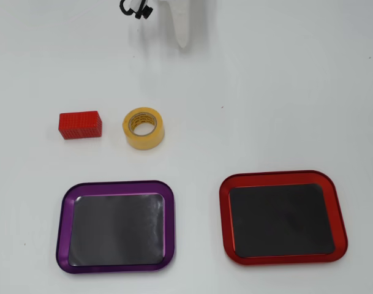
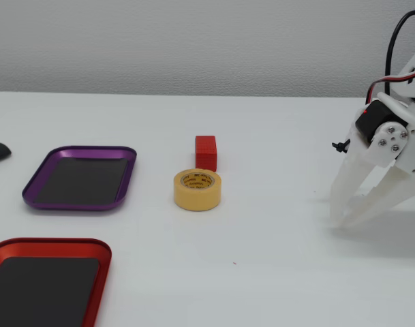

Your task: Grasp a red block and put it in the left red dish.

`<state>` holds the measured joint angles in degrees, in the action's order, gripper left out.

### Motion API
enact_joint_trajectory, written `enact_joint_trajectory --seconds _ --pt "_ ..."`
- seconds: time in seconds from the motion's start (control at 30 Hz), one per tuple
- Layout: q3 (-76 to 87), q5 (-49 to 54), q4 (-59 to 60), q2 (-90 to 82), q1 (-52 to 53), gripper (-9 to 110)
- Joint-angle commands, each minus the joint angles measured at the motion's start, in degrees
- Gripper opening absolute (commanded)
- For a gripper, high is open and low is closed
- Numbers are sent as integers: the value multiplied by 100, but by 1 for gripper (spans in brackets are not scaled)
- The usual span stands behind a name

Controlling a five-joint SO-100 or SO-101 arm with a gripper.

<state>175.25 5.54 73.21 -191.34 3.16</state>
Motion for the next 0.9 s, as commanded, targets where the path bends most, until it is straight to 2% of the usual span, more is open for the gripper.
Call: enact_joint_trajectory --seconds 0.0,0.6,0.87 --pt "0 18 -9 -668 -53 0" --pt "9 53 -176 -668 -26 0" --pt "-53 53 -932 -642 220 0"
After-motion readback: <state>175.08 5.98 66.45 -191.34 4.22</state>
